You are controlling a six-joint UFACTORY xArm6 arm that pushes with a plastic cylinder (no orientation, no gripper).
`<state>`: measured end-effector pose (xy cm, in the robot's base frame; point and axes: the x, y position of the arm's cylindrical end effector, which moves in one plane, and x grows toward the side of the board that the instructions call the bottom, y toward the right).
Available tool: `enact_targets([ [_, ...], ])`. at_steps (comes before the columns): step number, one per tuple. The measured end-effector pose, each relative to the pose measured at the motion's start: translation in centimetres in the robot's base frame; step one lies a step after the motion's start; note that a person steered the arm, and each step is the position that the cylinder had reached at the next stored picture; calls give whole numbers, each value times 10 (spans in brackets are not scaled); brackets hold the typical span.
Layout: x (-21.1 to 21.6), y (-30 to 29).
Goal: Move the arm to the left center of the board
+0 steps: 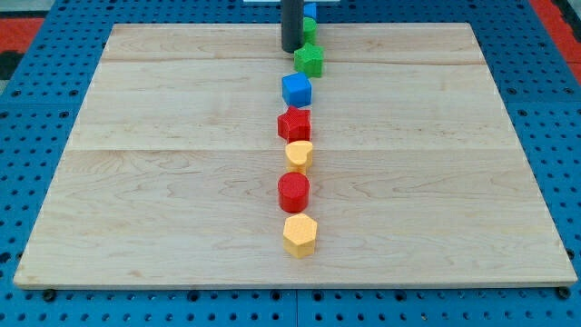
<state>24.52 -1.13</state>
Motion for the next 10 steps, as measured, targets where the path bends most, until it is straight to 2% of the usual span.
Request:
enact_targets([
  [2, -13, -102],
  [3, -3, -177],
  [4, 17, -224],
  [5, 62, -247],
  [8, 67, -257],
  [9, 117, -238],
  [10, 193, -207],
])
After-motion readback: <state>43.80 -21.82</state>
